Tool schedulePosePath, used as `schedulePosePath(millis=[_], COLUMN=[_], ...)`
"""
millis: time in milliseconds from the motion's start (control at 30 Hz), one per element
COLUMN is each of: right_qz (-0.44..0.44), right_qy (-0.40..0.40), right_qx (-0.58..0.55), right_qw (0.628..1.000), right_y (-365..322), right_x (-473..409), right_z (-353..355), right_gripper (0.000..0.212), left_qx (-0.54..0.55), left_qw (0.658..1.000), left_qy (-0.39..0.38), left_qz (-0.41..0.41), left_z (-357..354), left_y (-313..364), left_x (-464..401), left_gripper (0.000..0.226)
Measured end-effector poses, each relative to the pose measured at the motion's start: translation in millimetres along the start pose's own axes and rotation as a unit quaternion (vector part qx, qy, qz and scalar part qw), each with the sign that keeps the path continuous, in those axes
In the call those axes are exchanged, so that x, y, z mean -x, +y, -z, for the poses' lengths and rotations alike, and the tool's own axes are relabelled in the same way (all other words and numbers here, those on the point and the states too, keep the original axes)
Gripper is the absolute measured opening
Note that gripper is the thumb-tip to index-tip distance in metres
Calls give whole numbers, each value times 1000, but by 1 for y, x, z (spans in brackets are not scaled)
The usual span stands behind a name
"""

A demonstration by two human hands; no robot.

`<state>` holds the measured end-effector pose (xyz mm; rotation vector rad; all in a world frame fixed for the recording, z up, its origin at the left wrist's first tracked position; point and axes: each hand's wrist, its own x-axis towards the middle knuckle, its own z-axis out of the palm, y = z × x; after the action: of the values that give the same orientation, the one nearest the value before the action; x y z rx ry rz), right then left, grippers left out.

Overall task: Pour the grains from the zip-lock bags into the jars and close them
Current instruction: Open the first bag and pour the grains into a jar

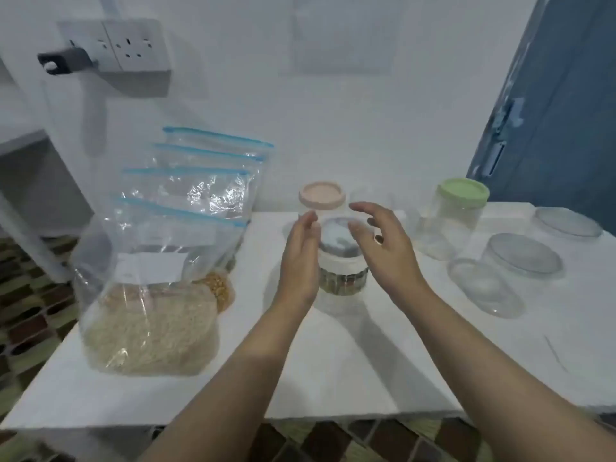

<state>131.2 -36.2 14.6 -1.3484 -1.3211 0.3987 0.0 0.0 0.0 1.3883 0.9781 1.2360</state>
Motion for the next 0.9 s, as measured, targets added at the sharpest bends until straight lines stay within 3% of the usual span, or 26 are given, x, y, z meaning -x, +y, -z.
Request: schedulePosePath(millis=[200, 333, 500, 567, 667, 800, 900], right_qz=[45, 51, -18, -13, -9, -9, -40], right_qy=[-60, -104, -121, -125, -173, -230, -184], right_qx=[33, -6, -119, -139, -140, -184, -226], right_qw=[997, 993, 985, 982, 975, 956, 956], right_y=[36, 41, 37, 37, 41, 47, 50], right_x=[10, 10, 23, 25, 20, 10, 9], right_z=[-1, 11, 7, 8, 16, 26, 40], right_gripper=[34, 32, 65, 74, 73, 73, 65], left_qx=[41, 27, 71, 82, 98, 123, 129], left_qw=[999, 998, 996, 992, 987, 987, 985], left_qy=[-22, -19, 46, 97, 129, 100, 106], left_qz=[-7, -56, -14, 6, 14, 33, 43], left_z=[-13, -13, -25, -31, -30, -24, -22], left_y=[-39, -62, -67, -64, -61, -64, -55], left_x=[6, 10, 20, 22, 20, 20, 21], left_gripper=[56, 54, 64, 50, 39, 53, 61])
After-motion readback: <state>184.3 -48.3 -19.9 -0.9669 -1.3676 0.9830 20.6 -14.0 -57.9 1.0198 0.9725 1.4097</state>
